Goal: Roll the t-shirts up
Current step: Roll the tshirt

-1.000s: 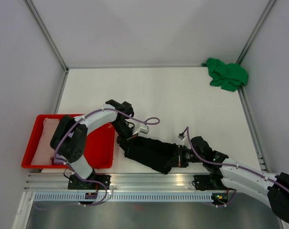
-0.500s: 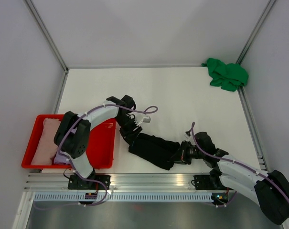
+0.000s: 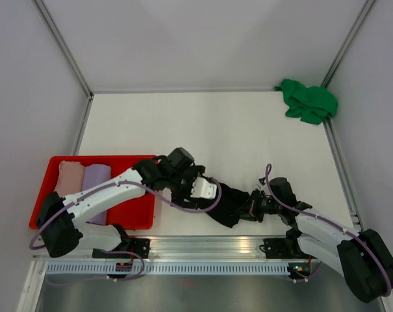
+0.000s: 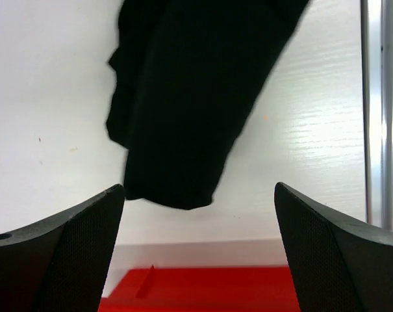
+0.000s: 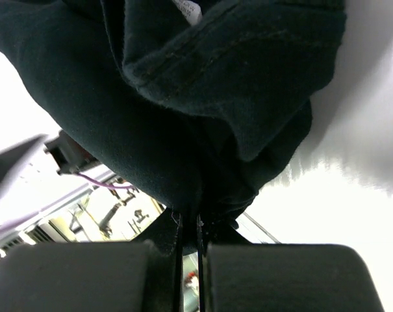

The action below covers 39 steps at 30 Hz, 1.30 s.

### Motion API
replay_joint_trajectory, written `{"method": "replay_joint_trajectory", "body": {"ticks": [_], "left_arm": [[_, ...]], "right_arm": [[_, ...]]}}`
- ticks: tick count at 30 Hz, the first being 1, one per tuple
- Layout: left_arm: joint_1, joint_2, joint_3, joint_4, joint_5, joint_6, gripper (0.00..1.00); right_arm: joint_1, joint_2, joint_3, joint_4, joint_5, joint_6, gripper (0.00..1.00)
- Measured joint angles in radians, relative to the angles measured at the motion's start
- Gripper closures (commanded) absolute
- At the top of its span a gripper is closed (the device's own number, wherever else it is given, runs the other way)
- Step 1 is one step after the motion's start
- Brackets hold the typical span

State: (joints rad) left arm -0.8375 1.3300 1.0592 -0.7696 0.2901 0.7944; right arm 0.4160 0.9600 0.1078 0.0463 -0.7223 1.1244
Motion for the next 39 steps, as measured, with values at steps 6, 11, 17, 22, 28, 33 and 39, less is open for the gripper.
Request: {"method": "replay_joint_trajectory", "body": {"ticks": [6, 11, 17, 22, 28, 33, 39], "left_arm": [[-0.161, -0.012, -0.19, 0.174, -0.132, 0.188, 0.0], [-0.168, 0.138, -0.196, 0.322, -0.24, 0.269, 0.0], [-0.168, 0.176, -0.201, 0.428, -0.289, 0.351, 0.0], [-0.168, 0.182, -0.222, 0.472, -0.292, 0.404, 0.0], [-0.165, 0.215, -0.226, 0.504, -0.288, 0.466, 0.0], [-0.148, 0.281, -0.188, 0.461, -0.27, 0.486, 0.18], [-0.13, 0.36, -0.086, 0.352, -0.224, 0.448, 0.92]], "right_arm": [[-0.042, 0.011, -0.004, 0.022, -0.009, 0.012, 1.0], [-0.047, 0.044, -0.004, 0.038, -0.031, -0.006, 1.0], [-0.06, 0.114, 0.003, 0.066, -0.064, -0.038, 1.0], [-0.076, 0.17, 0.02, 0.073, -0.097, -0.069, 1.0], [-0.09, 0.212, 0.068, 0.027, -0.121, -0.132, 1.0], [-0.105, 0.217, 0.092, -0.012, -0.13, -0.177, 1.0], [-0.124, 0.217, 0.092, -0.018, -0.135, -0.185, 0.88]]}}
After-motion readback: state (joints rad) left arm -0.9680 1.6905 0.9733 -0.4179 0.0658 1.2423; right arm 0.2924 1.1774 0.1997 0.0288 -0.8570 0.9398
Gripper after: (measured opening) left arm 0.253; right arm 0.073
